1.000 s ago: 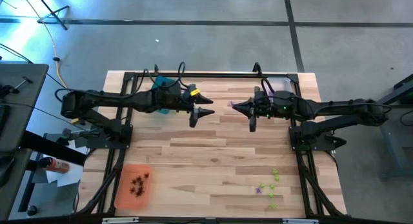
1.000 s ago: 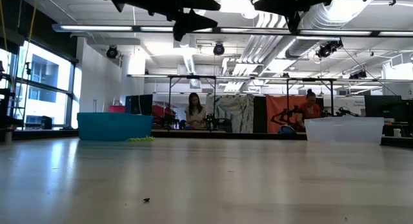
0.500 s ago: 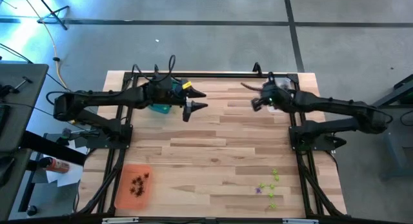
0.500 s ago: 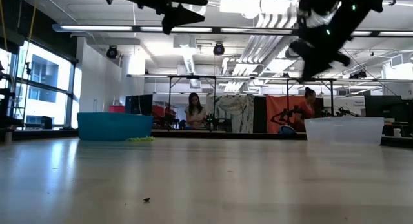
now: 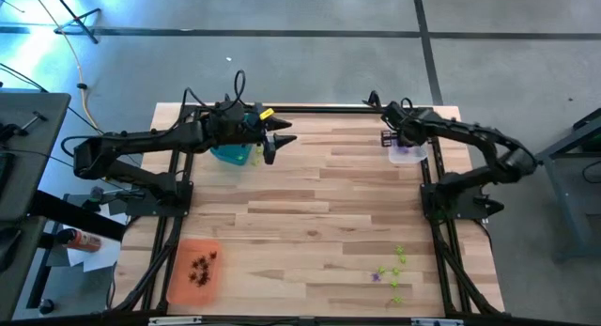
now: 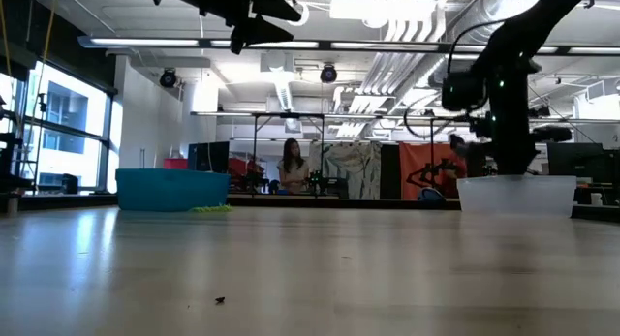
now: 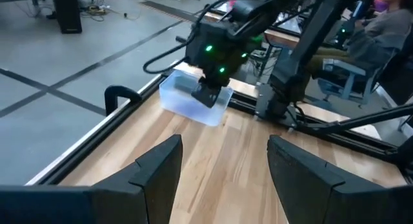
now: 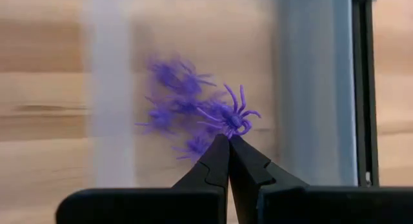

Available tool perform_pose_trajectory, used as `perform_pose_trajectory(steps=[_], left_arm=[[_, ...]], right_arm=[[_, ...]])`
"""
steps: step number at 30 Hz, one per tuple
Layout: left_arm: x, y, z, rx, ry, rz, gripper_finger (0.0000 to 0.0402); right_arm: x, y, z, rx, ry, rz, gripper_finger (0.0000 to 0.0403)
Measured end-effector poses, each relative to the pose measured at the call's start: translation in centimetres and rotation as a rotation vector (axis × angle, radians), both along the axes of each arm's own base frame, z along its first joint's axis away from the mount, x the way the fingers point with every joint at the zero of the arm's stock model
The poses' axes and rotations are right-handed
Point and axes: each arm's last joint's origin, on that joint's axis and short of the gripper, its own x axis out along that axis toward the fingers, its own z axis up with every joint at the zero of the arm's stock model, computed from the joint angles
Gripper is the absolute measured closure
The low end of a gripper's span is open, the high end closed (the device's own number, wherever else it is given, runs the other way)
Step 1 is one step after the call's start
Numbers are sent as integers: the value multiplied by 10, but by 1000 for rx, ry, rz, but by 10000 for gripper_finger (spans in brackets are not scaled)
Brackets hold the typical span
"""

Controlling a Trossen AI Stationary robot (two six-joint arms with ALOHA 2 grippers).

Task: Sort Halloween decoration
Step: Put the purple spider toy into the transparent bin

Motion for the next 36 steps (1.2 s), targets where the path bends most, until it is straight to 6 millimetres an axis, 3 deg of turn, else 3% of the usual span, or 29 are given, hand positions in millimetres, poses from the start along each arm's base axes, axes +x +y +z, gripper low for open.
perform_pose_trajectory(steps=[7, 20, 23, 31, 36], left_arm=[[0, 0, -1, -5, 6, 1, 190], [0, 0, -1, -3, 6, 0, 190], [0, 0, -1, -3, 6, 0, 190], [0, 0, -1, -3, 6, 1, 190], [0, 0, -1, -3, 6, 3, 190]], right_arm=[[3, -14, -23, 94, -35, -31, 403], [4, -13, -21, 97, -47, -26, 399], [2, -11, -14, 60, -57, -23, 376], [-7, -3, 10, -25, -51, 34, 268], [-8, 1, 27, -85, -166, 61, 237]])
